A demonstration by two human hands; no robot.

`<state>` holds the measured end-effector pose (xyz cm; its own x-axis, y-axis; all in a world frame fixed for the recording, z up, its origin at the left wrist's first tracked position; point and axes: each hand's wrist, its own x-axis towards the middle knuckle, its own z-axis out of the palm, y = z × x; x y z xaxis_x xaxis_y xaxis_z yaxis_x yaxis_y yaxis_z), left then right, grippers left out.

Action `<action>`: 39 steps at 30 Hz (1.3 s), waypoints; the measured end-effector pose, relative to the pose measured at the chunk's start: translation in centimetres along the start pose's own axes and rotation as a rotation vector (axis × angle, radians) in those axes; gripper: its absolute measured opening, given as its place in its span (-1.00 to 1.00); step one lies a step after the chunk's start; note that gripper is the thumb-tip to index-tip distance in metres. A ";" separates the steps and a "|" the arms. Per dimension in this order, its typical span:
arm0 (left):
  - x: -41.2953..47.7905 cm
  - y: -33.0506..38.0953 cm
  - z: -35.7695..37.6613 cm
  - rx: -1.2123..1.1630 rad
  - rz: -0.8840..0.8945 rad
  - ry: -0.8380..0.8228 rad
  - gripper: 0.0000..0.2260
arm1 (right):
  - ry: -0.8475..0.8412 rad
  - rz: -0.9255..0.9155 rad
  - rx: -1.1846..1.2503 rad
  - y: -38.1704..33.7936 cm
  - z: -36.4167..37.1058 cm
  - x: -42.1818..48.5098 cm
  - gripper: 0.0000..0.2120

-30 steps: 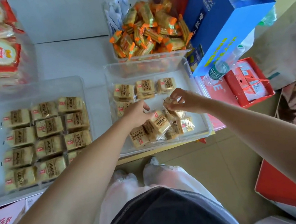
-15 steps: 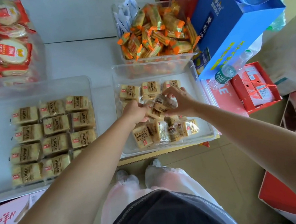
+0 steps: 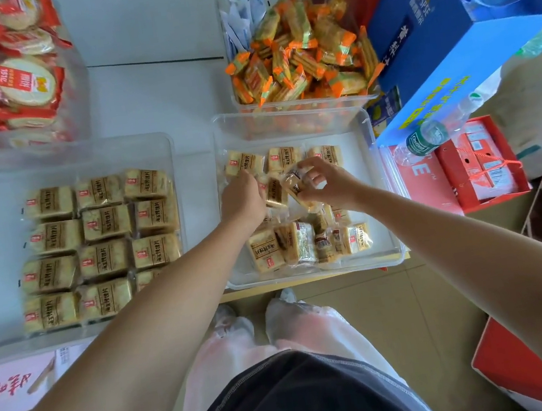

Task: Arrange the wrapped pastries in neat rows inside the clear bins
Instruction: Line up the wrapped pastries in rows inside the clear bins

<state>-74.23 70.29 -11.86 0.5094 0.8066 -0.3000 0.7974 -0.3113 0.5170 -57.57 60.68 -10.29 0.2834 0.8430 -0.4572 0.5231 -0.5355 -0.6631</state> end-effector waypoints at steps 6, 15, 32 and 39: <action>-0.9 -0.1 -0.2 0.323 0.215 -0.078 -0.78 | -0.073 0.053 0.082 -0.3 0.2 0.8 -0.41; -0.5 -0.7 -1.5 0.056 0.278 -0.043 -0.62 | -0.103 0.080 0.644 -0.8 -0.7 1.0 -0.36; 0.2 0.8 -1.2 -0.110 0.295 -0.032 -0.44 | -0.068 0.044 0.463 0.2 -1.3 0.6 -0.32; 0.6 0.5 -1.1 -0.018 0.345 -0.026 -0.41 | 0.065 -0.101 -0.164 1.1 -1.1 1.6 -0.50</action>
<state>-73.83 71.18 -10.88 0.7561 0.6423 -0.1254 0.5712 -0.5542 0.6055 -55.71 61.47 -11.11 0.2717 0.8962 -0.3509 0.6736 -0.4374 -0.5957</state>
